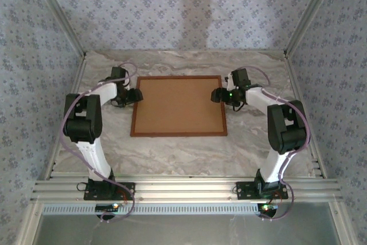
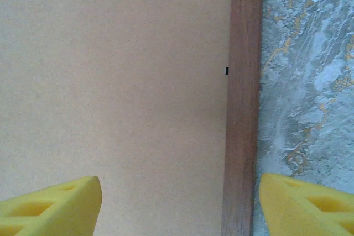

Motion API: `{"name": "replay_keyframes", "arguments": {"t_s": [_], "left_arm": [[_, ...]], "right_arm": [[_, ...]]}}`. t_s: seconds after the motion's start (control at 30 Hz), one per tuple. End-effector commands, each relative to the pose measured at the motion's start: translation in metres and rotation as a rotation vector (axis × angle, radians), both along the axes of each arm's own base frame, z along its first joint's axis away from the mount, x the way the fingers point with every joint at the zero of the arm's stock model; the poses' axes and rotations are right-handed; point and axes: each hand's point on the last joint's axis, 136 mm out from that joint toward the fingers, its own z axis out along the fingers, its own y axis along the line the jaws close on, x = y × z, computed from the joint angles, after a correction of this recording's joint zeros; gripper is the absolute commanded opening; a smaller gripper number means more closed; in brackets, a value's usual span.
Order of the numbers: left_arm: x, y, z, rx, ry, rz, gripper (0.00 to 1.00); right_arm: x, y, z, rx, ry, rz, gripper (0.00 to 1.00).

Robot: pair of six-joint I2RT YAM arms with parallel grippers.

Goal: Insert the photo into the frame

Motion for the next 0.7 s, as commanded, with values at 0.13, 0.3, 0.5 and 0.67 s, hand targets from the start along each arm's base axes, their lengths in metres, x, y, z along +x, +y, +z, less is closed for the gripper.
{"name": "replay_keyframes", "arguments": {"t_s": [0.13, 0.3, 0.5, 0.67], "left_arm": [[0.006, -0.020, -0.015, -0.025, 0.024, -0.113, 0.47], [-0.003, -0.038, -0.017, -0.038, 0.029, -0.188, 0.35], [-0.005, -0.039, -0.015, -0.025, 0.031, -0.201, 0.29], [-0.005, -0.042, -0.014, -0.028, 0.027, -0.210, 0.27]], "right_arm": [[0.008, -0.023, 0.003, 0.001, 0.039, -0.016, 0.76], [0.032, -0.055, 0.012, -0.107, 0.025, -0.041, 0.68], [0.040, -0.056, -0.006, -0.187, 0.104, 0.014, 0.61], [0.041, -0.047, -0.017, -0.202, 0.165, 0.050, 0.56]]}}
